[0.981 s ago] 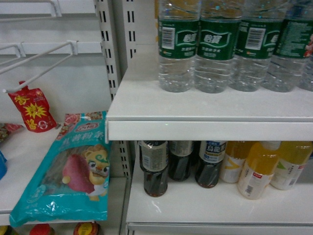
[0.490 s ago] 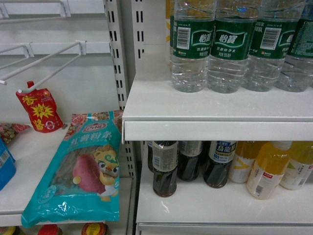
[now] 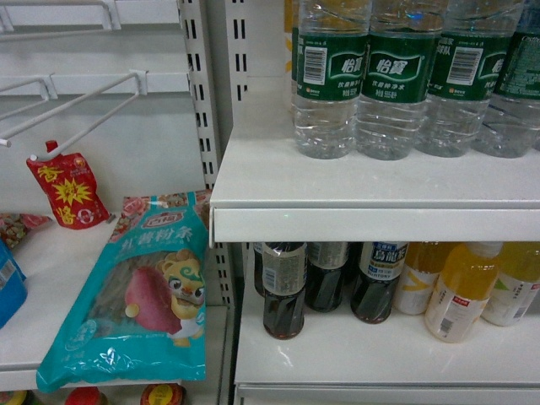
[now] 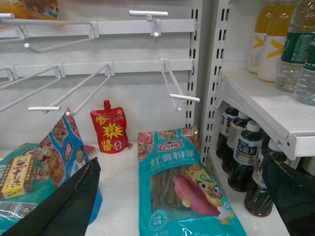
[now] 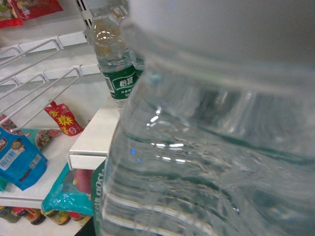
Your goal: Move water from second to third shelf
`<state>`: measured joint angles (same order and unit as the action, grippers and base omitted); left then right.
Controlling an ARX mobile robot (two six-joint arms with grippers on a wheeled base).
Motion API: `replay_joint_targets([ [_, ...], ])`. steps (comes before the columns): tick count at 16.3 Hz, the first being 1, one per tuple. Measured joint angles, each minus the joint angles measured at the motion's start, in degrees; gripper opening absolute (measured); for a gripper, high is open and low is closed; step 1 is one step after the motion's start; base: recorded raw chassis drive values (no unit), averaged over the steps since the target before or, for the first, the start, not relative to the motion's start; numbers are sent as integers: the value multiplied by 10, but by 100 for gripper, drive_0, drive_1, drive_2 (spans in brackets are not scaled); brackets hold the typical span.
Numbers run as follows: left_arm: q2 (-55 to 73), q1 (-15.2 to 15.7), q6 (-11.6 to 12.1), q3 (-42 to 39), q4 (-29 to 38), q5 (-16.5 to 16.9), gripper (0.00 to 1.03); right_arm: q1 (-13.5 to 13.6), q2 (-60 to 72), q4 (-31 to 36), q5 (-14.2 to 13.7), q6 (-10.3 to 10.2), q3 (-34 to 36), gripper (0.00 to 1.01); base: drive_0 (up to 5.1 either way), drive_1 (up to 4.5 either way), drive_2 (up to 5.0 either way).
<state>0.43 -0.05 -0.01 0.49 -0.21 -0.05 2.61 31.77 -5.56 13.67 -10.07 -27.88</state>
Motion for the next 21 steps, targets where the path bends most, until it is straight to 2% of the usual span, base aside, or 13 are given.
replay_joint_targets([
  [3, 0, 0, 0, 0, 0, 0, 98, 0, 0, 0, 1, 0, 0, 43, 0, 0, 0],
  [4, 0, 0, 0, 0, 0, 0, 98, -13, 14, 19, 32, -23, 0, 43, 0, 0, 0],
  [5, 0, 0, 0, 0, 0, 0, 98, -15, 42, 50, 37, -35, -6, 43, 0, 0, 0],
  [7, 0, 0, 0, 0, 0, 0, 98, -9, 115, 111, 27, -36, -32, 43, 0, 0, 0],
  [8, 0, 0, 0, 0, 0, 0, 98, 1, 156, 147, 11, -30, -49, 43, 0, 0, 0],
  [9, 0, 0, 0, 0, 0, 0, 98, 13, 195, 179, -10, -14, -66, 43, 0, 0, 0],
  [13, 0, 0, 0, 0, 0, 0, 98, 50, 336, 269, -92, 72, -116, 43, 0, 0, 0],
  [15, 0, 0, 0, 0, 0, 0, 98, 65, 374, 293, -128, 100, -122, 43, 0, 0, 0],
  [17, 0, 0, 0, 0, 0, 0, 98, 76, 411, 311, -152, 112, -133, 43, 0, 0, 0],
  [21, 0, 0, 0, 0, 0, 0, 98, 79, 473, 298, -178, 98, -182, 43, 0, 0, 0],
])
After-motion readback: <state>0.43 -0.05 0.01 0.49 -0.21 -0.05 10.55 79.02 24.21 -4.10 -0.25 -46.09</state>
